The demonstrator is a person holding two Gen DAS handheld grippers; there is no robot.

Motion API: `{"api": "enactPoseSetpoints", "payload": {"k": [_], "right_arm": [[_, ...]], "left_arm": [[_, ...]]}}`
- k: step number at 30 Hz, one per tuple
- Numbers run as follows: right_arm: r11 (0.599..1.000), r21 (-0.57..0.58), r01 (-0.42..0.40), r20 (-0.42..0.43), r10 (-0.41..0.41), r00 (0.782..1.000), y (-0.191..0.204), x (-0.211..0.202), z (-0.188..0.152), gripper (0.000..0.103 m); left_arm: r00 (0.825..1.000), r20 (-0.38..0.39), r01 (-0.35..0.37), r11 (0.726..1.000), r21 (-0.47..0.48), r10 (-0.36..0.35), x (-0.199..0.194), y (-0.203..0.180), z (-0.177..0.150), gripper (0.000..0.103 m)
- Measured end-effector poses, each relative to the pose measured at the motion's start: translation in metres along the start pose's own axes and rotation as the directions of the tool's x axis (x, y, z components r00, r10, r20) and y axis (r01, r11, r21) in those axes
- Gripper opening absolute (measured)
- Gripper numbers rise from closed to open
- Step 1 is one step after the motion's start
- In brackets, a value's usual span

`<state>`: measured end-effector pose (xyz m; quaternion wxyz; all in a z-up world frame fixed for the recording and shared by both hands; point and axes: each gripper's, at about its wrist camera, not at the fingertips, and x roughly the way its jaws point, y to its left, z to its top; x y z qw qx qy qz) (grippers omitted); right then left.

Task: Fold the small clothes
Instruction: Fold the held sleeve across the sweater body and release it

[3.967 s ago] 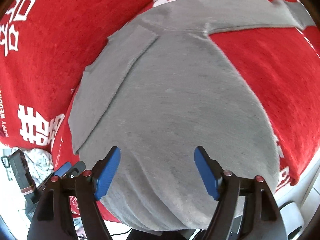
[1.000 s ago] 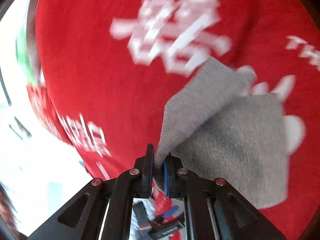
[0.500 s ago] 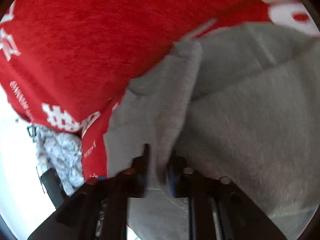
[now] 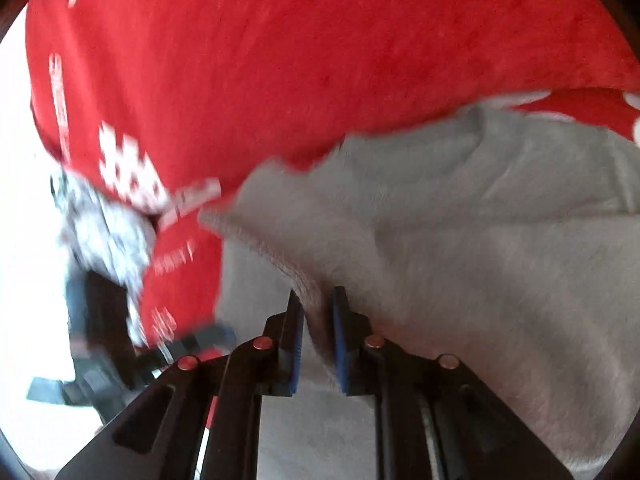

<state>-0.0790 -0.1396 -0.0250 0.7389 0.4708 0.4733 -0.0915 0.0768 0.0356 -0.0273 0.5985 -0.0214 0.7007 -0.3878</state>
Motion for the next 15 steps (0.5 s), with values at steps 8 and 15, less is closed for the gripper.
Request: {"api": "enactPoseSetpoints", "payload": {"k": [8, 15], "right_arm": [[0.992, 0.125, -0.020, -0.041, 0.025, 0.999, -0.041, -0.029, -0.056, 0.048], [0.886, 0.464, -0.019, 0.105, -0.034, 0.994, -0.129, -0.104, -0.103, 0.049]], "left_arm": [[0.998, -0.054, -0.022, 0.999, 0.026, 0.023, 0.021, -0.010, -0.010, 0.103], [0.994, -0.071, -0.074, 0.993, 0.088, 0.080, 0.040, -0.040, -0.006, 0.098]]}}
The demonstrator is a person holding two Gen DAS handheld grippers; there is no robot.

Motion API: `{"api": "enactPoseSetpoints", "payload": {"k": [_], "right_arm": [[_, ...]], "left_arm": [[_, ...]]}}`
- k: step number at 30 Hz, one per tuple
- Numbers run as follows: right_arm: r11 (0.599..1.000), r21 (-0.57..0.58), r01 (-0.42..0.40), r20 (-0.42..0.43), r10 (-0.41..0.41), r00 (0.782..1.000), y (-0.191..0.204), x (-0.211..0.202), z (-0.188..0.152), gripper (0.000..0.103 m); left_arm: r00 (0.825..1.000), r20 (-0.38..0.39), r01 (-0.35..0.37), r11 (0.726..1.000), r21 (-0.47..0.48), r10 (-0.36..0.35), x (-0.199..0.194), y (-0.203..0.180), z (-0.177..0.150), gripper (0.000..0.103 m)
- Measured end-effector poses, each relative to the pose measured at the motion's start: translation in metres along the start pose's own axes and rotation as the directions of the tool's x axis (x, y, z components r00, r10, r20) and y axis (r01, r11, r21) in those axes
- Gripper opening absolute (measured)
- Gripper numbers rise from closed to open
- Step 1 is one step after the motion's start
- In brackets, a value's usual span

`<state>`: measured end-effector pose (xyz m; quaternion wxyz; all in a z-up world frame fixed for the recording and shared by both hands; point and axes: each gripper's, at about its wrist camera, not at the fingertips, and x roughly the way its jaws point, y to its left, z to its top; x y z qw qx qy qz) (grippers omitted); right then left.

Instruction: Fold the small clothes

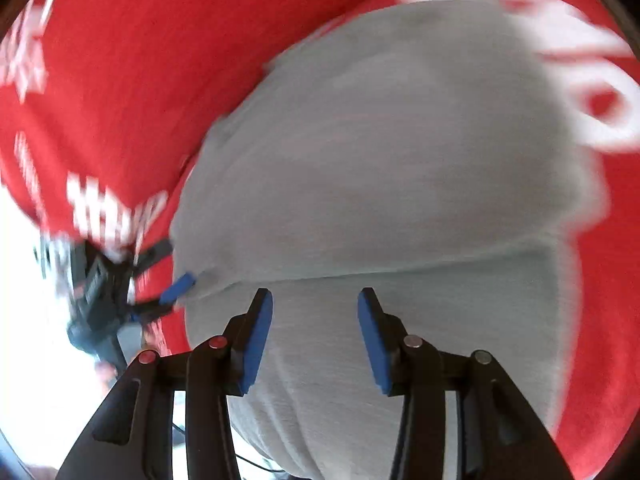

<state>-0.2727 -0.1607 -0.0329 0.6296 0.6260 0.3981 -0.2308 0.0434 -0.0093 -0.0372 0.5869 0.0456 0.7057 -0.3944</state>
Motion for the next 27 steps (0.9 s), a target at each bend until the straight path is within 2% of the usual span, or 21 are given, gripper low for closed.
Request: {"api": "enactPoseSetpoints", "payload": {"k": [1, 2, 3, 4, 5, 8, 9, 10, 11, 15, 19, 21, 22, 24, 27], "right_arm": [[0.998, 0.063, -0.010, 0.038, 0.007, 0.999, -0.017, -0.011, 0.003, 0.051], [0.995, 0.102, -0.020, 0.062, 0.014, 0.998, -0.027, -0.017, 0.005, 0.051], [0.985, 0.167, -0.050, 0.102, 0.033, 0.994, -0.041, -0.024, 0.008, 0.051], [0.977, 0.200, -0.073, 0.123, 0.049, 0.991, -0.049, -0.028, 0.010, 0.051], [0.962, 0.249, -0.114, 0.156, 0.076, 0.985, -0.058, -0.031, 0.013, 0.052], [0.940, 0.303, -0.157, 0.201, 0.098, 0.975, -0.068, -0.035, 0.022, 0.051], [0.944, 0.291, -0.157, 0.212, 0.097, 0.972, -0.066, -0.037, 0.026, 0.048], [0.953, 0.264, -0.152, 0.221, 0.093, 0.971, -0.056, -0.038, 0.030, 0.023], [0.966, 0.223, -0.133, 0.223, 0.082, 0.971, -0.054, -0.046, 0.035, 0.008], [0.996, 0.084, -0.014, 0.191, -0.002, 0.982, -0.047, -0.054, 0.048, 0.008], [0.995, 0.028, 0.100, 0.146, -0.103, 0.984, -0.062, -0.041, 0.050, 0.008], [0.995, 0.033, 0.094, 0.144, -0.097, 0.985, -0.074, -0.043, 0.047, 0.006], [0.995, 0.038, 0.091, 0.147, -0.095, 0.985, -0.075, -0.045, 0.046, 0.006], [0.995, 0.057, 0.081, 0.143, -0.089, 0.986, -0.079, -0.052, 0.043, 0.007], [0.993, 0.038, 0.112, 0.116, -0.115, 0.987, -0.073, -0.068, 0.035, 0.015]], "left_arm": [[1.000, -0.004, -0.004, 1.000, 0.005, 0.004, 0.002, -0.004, 0.001, 0.091], [1.000, -0.016, -0.023, 1.000, 0.009, 0.023, 0.006, -0.008, 0.002, 0.076], [0.999, -0.020, -0.039, 0.999, 0.011, 0.039, 0.007, -0.011, 0.003, 0.049], [0.999, -0.027, -0.037, 0.999, 0.016, 0.037, 0.010, -0.013, 0.004, 0.031], [0.999, -0.045, -0.006, 1.000, 0.011, 0.006, 0.011, -0.012, 0.004, 0.015], [0.998, 0.001, 0.062, 0.998, 0.016, -0.062, -0.006, -0.013, 0.003, 0.015], [0.997, 0.023, 0.079, 0.997, 0.023, -0.079, -0.016, -0.013, 0.002, 0.015], [0.995, 0.040, 0.088, 0.996, 0.028, -0.089, -0.025, -0.013, 0.001, 0.015], [0.995, 0.054, 0.085, 0.996, 0.033, -0.087, -0.031, -0.011, -0.001, 0.015], [0.999, 0.028, 0.014, 0.999, 0.051, -0.016, -0.026, 0.003, -0.012, 0.015], [0.996, 0.012, -0.088, 0.993, 0.084, 0.087, -0.014, 0.012, -0.025, 0.018], [0.993, 0.038, -0.114, 0.990, 0.077, 0.111, -0.022, 0.017, -0.029, 0.029], [0.983, 0.062, -0.175, 0.982, 0.073, 0.171, -0.029, 0.020, -0.030, 0.029], [0.965, 0.084, -0.254, 0.965, 0.073, 0.248, -0.040, 0.026, -0.029, 0.030], [0.958, 0.073, -0.280, 0.958, 0.058, 0.276, -0.054, 0.042, -0.025, 0.030]]}}
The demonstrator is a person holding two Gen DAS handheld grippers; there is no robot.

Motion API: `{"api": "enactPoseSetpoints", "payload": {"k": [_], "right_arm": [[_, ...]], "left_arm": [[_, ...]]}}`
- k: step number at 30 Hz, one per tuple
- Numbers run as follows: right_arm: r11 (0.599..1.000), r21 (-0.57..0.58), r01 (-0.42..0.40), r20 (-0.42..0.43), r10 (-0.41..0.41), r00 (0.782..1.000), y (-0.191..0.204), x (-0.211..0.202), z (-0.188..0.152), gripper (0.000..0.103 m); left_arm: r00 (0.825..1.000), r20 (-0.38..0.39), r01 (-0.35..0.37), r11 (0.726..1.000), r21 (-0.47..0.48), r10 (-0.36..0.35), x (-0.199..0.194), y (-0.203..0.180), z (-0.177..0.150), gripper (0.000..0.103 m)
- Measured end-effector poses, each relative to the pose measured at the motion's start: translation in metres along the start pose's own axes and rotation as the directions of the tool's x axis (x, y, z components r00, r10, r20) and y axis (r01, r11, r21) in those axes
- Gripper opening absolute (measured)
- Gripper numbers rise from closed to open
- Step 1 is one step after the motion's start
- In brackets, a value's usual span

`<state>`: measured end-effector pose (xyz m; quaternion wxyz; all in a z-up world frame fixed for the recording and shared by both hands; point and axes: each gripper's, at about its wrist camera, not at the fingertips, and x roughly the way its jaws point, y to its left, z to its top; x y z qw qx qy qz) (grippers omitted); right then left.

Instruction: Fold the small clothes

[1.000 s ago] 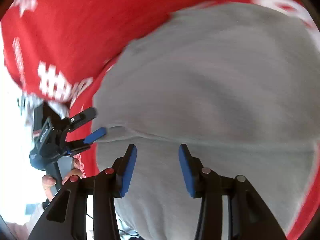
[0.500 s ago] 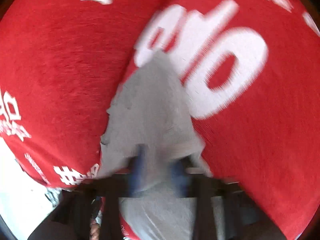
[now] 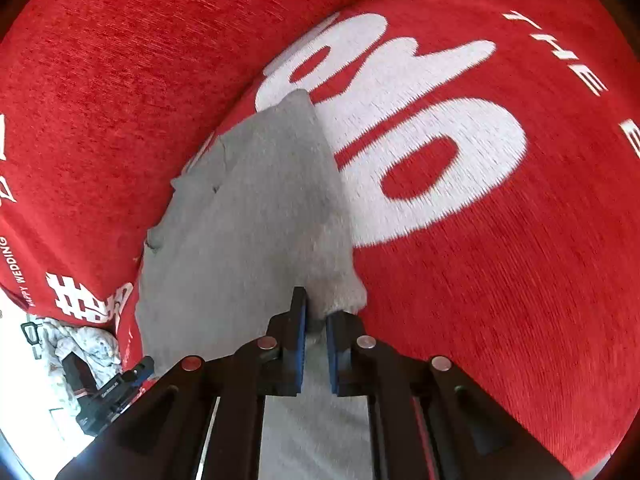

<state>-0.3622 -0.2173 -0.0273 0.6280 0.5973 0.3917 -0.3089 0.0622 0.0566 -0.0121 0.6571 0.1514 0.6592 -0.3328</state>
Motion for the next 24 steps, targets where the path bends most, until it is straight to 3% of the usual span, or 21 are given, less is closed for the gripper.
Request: {"api": "enactPoseSetpoints", "payload": {"k": [2, 4, 9, 12, 13, 15, 19, 21, 24], "right_arm": [[0.998, -0.060, 0.013, 0.019, -0.012, 1.000, 0.013, -0.009, -0.004, 0.042], [0.993, -0.113, 0.032, 0.075, -0.024, 0.997, 0.020, -0.027, -0.005, 0.053], [0.995, -0.062, 0.077, 0.107, -0.070, 0.992, 0.015, -0.012, 0.038, 0.053], [0.998, -0.025, 0.064, 0.066, -0.062, 0.996, 0.014, 0.012, 0.060, 0.053], [0.998, -0.026, 0.057, 0.038, -0.056, 0.998, 0.015, 0.021, 0.065, 0.051], [0.992, -0.084, 0.094, -0.005, -0.095, 0.995, 0.027, 0.033, 0.068, 0.006], [0.967, -0.198, 0.159, 0.086, -0.144, 0.986, 0.041, 0.015, 0.067, 0.008], [0.963, -0.177, 0.204, 0.066, -0.195, 0.979, 0.024, 0.021, 0.071, 0.008], [0.977, -0.125, 0.174, 0.065, -0.167, 0.984, 0.008, 0.019, 0.070, 0.008]], "left_arm": [[1.000, 0.001, -0.010, 1.000, 0.007, 0.010, -0.006, 0.007, 0.003, 0.030], [1.000, 0.008, -0.012, 1.000, 0.019, 0.012, -0.008, 0.007, 0.005, 0.030], [1.000, 0.011, 0.001, 0.999, 0.041, -0.001, 0.000, -0.013, 0.005, 0.030], [1.000, 0.012, -0.010, 0.997, 0.072, 0.009, 0.009, -0.034, 0.004, 0.030], [1.000, 0.011, -0.012, 0.997, 0.080, 0.011, 0.011, -0.039, 0.004, 0.030], [1.000, 0.010, -0.018, 0.996, 0.090, 0.017, 0.014, -0.048, 0.004, 0.030], [0.998, 0.019, -0.059, 0.992, 0.113, 0.057, 0.023, -0.060, 0.006, 0.030], [0.997, 0.026, -0.075, 0.990, 0.120, 0.073, 0.029, -0.062, 0.008, 0.030], [0.994, 0.038, -0.104, 0.985, 0.139, 0.100, 0.030, -0.068, 0.012, 0.030]]}}
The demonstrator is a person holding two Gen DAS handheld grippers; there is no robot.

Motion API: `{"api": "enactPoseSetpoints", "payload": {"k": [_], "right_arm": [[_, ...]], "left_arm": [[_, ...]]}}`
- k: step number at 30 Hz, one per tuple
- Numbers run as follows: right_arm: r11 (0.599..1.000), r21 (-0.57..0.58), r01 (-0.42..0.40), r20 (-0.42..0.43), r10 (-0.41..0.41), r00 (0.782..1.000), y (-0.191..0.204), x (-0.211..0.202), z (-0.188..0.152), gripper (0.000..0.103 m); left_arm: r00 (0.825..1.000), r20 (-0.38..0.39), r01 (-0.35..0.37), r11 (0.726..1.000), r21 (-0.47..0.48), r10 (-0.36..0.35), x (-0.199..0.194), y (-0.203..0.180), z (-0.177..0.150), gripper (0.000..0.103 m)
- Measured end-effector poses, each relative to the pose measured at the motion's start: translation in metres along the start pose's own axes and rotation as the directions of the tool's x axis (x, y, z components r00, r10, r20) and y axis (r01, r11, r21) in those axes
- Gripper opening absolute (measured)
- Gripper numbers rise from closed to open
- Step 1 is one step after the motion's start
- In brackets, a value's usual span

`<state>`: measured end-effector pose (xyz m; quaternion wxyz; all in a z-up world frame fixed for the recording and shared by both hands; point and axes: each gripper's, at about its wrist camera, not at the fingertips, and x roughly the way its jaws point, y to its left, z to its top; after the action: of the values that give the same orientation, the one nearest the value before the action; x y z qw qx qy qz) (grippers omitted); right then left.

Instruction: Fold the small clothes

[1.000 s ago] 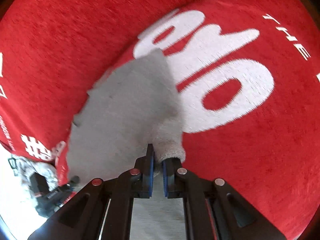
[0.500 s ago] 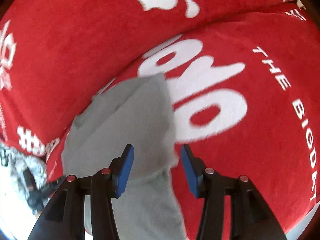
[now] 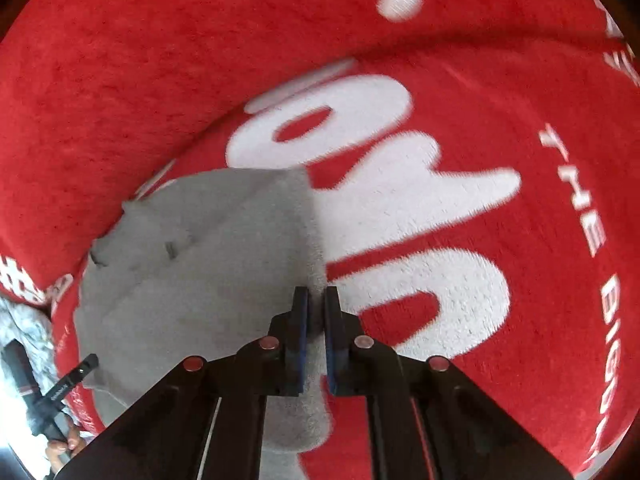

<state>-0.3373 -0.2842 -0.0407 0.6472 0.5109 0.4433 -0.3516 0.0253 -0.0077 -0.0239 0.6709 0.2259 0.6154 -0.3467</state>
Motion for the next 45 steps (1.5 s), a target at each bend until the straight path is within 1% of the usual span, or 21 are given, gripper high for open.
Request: {"api": "enactPoseSetpoints", "payload": {"k": [2, 4, 5, 7, 10, 13, 15, 16, 18, 19, 22, 24, 28, 30, 32, 34, 37, 40, 44, 45], "right_arm": [[0.999, 0.016, 0.029, 0.012, -0.029, 1.000, 0.000, -0.007, -0.002, 0.012], [0.999, 0.026, 0.035, 0.017, -0.035, 0.999, 0.000, -0.016, -0.006, 0.012], [0.999, 0.015, 0.034, 0.030, -0.035, 0.999, 0.002, -0.024, -0.009, 0.012], [1.000, -0.017, 0.014, 0.043, -0.013, 0.999, 0.007, -0.036, -0.016, 0.012], [0.997, -0.076, -0.015, 0.031, 0.017, 0.999, 0.020, -0.045, -0.029, 0.012], [0.992, -0.120, -0.024, -0.009, 0.023, 1.000, 0.033, -0.037, -0.045, 0.012], [0.992, -0.130, -0.001, -0.041, -0.005, 0.999, 0.038, -0.020, -0.055, 0.012], [0.992, -0.126, 0.011, -0.054, -0.018, 0.998, 0.036, -0.013, -0.059, 0.012], [0.994, -0.110, -0.006, -0.038, 0.002, 0.999, 0.029, -0.012, -0.064, 0.011], [0.995, -0.104, -0.007, -0.038, 0.003, 0.999, 0.026, -0.015, -0.064, 0.011], [0.996, -0.092, 0.021, -0.039, -0.025, 0.999, 0.022, -0.023, -0.064, 0.011], [0.997, -0.078, 0.018, -0.039, -0.021, 0.999, 0.021, -0.032, -0.065, 0.015], [0.998, -0.060, 0.006, -0.048, -0.009, 0.999, 0.021, -0.043, -0.067, 0.017], [0.999, -0.049, -0.006, -0.062, 0.003, 0.998, 0.022, -0.048, -0.072, 0.022], [0.999, -0.042, -0.014, -0.071, 0.011, 0.997, 0.023, -0.051, -0.075, 0.032], [0.999, -0.042, -0.021, -0.079, 0.018, 0.997, 0.026, -0.053, -0.078, 0.035], [0.998, -0.041, -0.037, -0.101, 0.033, 0.994, 0.031, -0.054, -0.083, 0.037], [0.998, -0.048, -0.045, -0.117, 0.039, 0.992, 0.036, -0.054, -0.086, 0.044], [0.996, -0.063, -0.059, -0.137, 0.050, 0.989, 0.042, -0.054, -0.089, 0.044], [0.996, -0.065, -0.066, -0.144, 0.056, 0.988, 0.042, -0.054, -0.090, 0.045]], "left_arm": [[1.000, -0.002, -0.021, 1.000, 0.001, 0.021, -0.004, 0.001, 0.002, 0.030], [0.999, 0.000, -0.045, 0.999, -0.003, 0.045, -0.012, 0.006, 0.002, 0.030], [0.999, 0.002, -0.039, 0.999, -0.007, 0.039, -0.017, 0.009, 0.001, 0.030], [1.000, 0.011, -0.019, 1.000, -0.002, 0.019, -0.027, 0.012, -0.001, 0.030], [1.000, 0.016, -0.019, 0.999, 0.046, 0.018, -0.034, 0.005, -0.007, 0.030], [1.000, -0.020, -0.023, 0.998, 0.064, 0.024, -0.022, -0.005, -0.016, 0.030], [0.998, -0.046, -0.036, 0.997, 0.065, 0.039, -0.013, -0.005, -0.024, 0.030], [0.998, -0.046, -0.041, 0.997, 0.064, 0.044, -0.008, -0.009, -0.025, 0.030], [0.999, -0.025, -0.035, 0.997, 0.063, 0.037, -0.009, -0.008, -0.026, 0.030], [0.999, -0.030, -0.035, 0.997, 0.062, 0.037, -0.010, -0.007, -0.027, 0.030], [0.998, -0.040, -0.047, 0.997, 0.059, 0.049, -0.014, -0.002, -0.030, 0.030], [0.997, -0.043, -0.065, 0.996, 0.062, 0.068, -0.018, -0.001, -0.032, 0.030], [0.995, -0.054, -0.080, 0.994, 0.068, 0.084, -0.029, -0.003, -0.037, 0.030], [0.995, -0.058, -0.079, 0.994, 0.073, 0.083, -0.034, -0.007, -0.040, 0.030], [0.994, -0.063, -0.080, 0.993, 0.082, 0.086, -0.040, -0.011, -0.045, 0.030], [0.994, -0.065, -0.083, 0.993, 0.088, 0.089, -0.043, -0.019, -0.053, 0.030], [0.993, -0.074, -0.084, 0.993, 0.089, 0.090, -0.048, -0.026, -0.053, 0.030], [0.992, -0.084, -0.091, 0.992, 0.092, 0.099, -0.052, -0.033, -0.056, 0.030], [0.988, -0.107, -0.101, 0.991, 0.086, 0.110, -0.052, -0.038, -0.059, 0.031], [0.988, -0.111, -0.104, 0.992, 0.078, 0.112, -0.052, -0.039, -0.060, 0.036]]}}
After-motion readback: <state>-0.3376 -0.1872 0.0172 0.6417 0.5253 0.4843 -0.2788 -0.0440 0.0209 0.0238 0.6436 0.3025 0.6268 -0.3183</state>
